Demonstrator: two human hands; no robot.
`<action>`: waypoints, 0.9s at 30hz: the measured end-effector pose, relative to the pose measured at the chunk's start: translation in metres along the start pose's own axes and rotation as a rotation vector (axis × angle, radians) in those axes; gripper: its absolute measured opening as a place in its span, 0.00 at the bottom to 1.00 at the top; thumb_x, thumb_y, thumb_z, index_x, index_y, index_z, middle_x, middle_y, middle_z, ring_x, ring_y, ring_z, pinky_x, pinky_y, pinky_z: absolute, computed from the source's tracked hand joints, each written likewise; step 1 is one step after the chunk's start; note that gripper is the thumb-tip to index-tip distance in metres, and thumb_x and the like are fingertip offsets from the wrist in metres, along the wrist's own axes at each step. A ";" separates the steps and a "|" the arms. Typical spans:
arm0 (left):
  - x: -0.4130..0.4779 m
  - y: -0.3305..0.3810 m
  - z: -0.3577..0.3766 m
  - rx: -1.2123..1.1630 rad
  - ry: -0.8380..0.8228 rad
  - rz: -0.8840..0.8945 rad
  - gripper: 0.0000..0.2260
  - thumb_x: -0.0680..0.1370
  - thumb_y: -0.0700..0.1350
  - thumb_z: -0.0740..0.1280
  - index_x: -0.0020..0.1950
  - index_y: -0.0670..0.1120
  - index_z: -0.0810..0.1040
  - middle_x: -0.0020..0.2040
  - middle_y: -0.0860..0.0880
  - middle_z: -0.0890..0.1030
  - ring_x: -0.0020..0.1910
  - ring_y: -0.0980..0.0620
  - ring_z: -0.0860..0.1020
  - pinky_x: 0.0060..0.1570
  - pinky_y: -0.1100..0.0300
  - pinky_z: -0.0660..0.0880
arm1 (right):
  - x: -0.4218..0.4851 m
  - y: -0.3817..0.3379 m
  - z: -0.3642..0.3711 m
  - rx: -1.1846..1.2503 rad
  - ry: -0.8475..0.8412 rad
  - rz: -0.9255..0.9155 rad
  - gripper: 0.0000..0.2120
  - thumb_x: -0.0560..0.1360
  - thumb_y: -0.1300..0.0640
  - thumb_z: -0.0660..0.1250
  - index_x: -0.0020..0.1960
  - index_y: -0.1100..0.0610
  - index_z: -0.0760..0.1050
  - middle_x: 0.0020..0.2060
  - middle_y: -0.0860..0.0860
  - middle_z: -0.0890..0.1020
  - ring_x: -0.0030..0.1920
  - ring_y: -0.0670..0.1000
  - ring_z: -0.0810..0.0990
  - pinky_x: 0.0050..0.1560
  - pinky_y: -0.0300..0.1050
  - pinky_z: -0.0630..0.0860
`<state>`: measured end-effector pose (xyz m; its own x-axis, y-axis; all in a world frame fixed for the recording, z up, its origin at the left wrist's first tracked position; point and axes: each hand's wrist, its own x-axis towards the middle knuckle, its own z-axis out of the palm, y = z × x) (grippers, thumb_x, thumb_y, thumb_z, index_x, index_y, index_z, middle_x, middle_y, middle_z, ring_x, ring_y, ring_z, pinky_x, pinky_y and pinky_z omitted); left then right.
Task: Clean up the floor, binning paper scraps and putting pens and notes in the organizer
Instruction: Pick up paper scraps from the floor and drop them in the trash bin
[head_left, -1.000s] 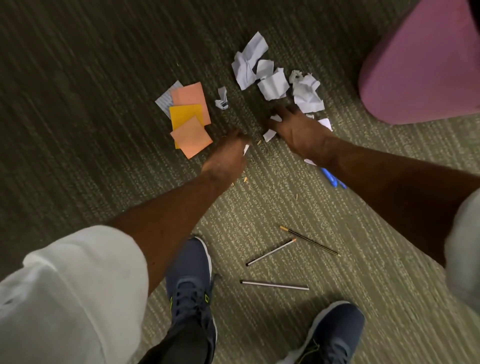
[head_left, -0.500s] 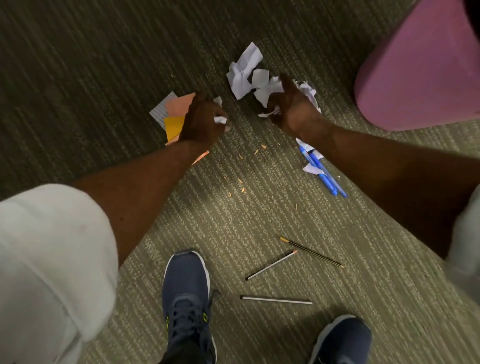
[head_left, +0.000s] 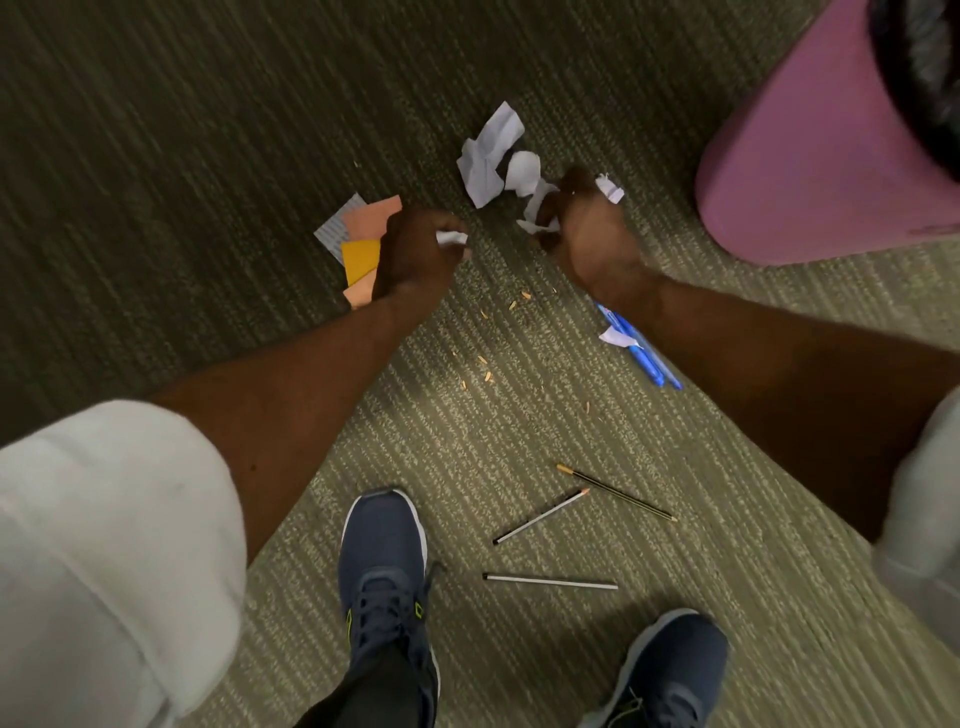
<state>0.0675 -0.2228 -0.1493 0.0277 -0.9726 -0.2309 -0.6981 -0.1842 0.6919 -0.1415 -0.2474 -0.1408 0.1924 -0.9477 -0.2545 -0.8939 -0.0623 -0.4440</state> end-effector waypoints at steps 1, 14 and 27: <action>-0.003 0.008 -0.003 -0.030 -0.020 -0.026 0.07 0.73 0.39 0.74 0.50 0.41 0.85 0.48 0.44 0.86 0.48 0.51 0.82 0.51 0.53 0.80 | -0.006 -0.002 -0.007 -0.013 -0.015 -0.003 0.09 0.78 0.57 0.67 0.56 0.60 0.78 0.58 0.60 0.76 0.54 0.59 0.78 0.48 0.40 0.68; -0.033 0.198 -0.050 -0.109 -0.032 0.176 0.08 0.73 0.40 0.72 0.52 0.41 0.85 0.47 0.45 0.85 0.46 0.54 0.81 0.49 0.64 0.77 | -0.083 -0.031 -0.190 0.156 0.124 0.001 0.05 0.75 0.61 0.71 0.50 0.59 0.77 0.51 0.48 0.72 0.42 0.47 0.75 0.37 0.35 0.68; -0.031 0.374 -0.031 -0.091 -0.113 0.247 0.11 0.71 0.40 0.73 0.54 0.44 0.85 0.50 0.47 0.85 0.49 0.54 0.81 0.49 0.67 0.74 | -0.126 0.048 -0.341 -0.021 0.203 0.255 0.08 0.74 0.55 0.75 0.50 0.56 0.80 0.58 0.57 0.71 0.53 0.58 0.79 0.45 0.41 0.68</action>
<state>-0.1726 -0.2659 0.1382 -0.2187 -0.9686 -0.1185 -0.6064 0.0398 0.7942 -0.3472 -0.2376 0.1632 -0.1211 -0.9766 -0.1775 -0.9115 0.1802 -0.3696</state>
